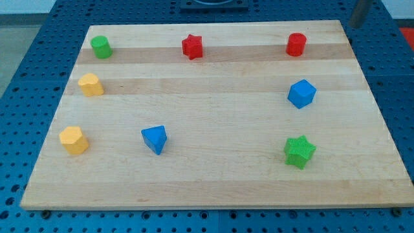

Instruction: Place your arm diagonal to the green star

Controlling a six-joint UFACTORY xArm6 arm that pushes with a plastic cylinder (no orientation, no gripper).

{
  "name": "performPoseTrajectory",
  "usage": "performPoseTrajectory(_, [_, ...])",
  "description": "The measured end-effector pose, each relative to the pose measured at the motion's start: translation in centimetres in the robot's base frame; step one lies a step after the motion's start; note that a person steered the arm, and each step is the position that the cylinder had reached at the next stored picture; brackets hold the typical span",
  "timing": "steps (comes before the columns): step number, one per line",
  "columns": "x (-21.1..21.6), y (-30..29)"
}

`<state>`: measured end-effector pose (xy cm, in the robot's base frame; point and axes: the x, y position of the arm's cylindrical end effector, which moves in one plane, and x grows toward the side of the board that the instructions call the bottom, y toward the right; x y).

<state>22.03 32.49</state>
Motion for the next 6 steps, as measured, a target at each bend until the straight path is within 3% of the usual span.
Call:
performPoseTrajectory(2, [9.0,-1.5])
performPoseTrajectory(4, [26.4,-4.6])
performPoseTrajectory(6, [28.3,-5.6])
